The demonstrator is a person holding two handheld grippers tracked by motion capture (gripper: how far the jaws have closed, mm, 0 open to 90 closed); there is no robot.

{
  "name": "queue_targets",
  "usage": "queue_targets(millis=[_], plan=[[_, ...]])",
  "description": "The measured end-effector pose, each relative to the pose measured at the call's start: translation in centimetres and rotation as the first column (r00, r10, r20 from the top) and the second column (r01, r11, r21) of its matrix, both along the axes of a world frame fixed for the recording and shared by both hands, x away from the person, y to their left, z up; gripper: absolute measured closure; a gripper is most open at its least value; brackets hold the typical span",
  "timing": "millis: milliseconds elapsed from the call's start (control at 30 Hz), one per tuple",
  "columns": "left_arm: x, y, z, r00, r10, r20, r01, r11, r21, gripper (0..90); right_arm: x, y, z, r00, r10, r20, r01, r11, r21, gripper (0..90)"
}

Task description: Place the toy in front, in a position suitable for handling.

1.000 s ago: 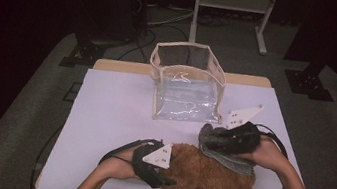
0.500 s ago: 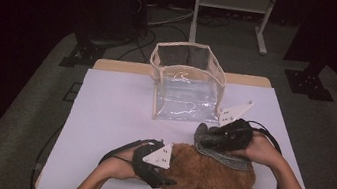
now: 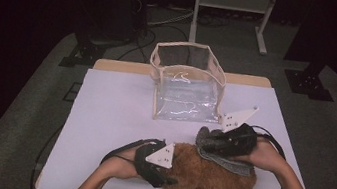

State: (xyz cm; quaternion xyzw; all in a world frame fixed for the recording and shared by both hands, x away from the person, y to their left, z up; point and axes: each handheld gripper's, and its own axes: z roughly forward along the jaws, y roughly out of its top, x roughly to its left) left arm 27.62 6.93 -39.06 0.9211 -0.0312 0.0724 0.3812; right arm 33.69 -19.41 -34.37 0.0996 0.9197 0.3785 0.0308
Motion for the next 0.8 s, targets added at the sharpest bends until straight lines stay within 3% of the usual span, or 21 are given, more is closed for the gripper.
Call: queue_targets(millis=[67,200,367,500,600,700,800], plan=[[-0.1,0.0,-0.1,1.0000,0.004,-0.005,-0.004,1.0000,-0.006,35.7,0.5,-0.6,-0.5,0.9994,-0.032,-0.013,0.032,0.999,-0.020,71.6],[0.1,0.0,0.0,1.0000,-0.003,-0.007,0.003,1.0000,-0.003,35.7,1.4,-2.2,-0.6,0.9950,-0.098,-0.020,0.098,0.995,-0.007,71.5],[0.2,0.0,0.0,1.0000,-0.008,-0.004,0.008,1.0000,0.000,35.8,0.9,-1.3,-0.2,0.9989,-0.045,-0.013,0.045,0.998,0.039,71.4],[0.1,-0.1,0.0,1.0000,0.005,-0.001,-0.005,1.0000,-0.007,35.8,1.2,-1.8,-0.6,0.9958,-0.091,-0.003,0.091,0.995,-0.036,71.4],[0.3,-0.2,0.0,1.0000,0.004,0.003,-0.004,1.0000,-0.004,35.9,0.8,-3.3,-0.2,0.9940,-0.109,0.002,0.109,0.994,0.005,71.4],[0.5,-0.4,-0.1,0.9999,0.014,-0.006,-0.014,0.9998,-0.014,36.3,-0.8,-4.0,0.6,0.9971,-0.075,0.008,0.075,0.995,0.058,71.4],[0.5,-0.6,0.0,0.9999,0.011,-0.008,-0.011,0.9999,-0.005,36.3,-1.7,-4.2,1.0,0.9986,-0.050,0.014,0.049,0.996,0.074,71.3]])
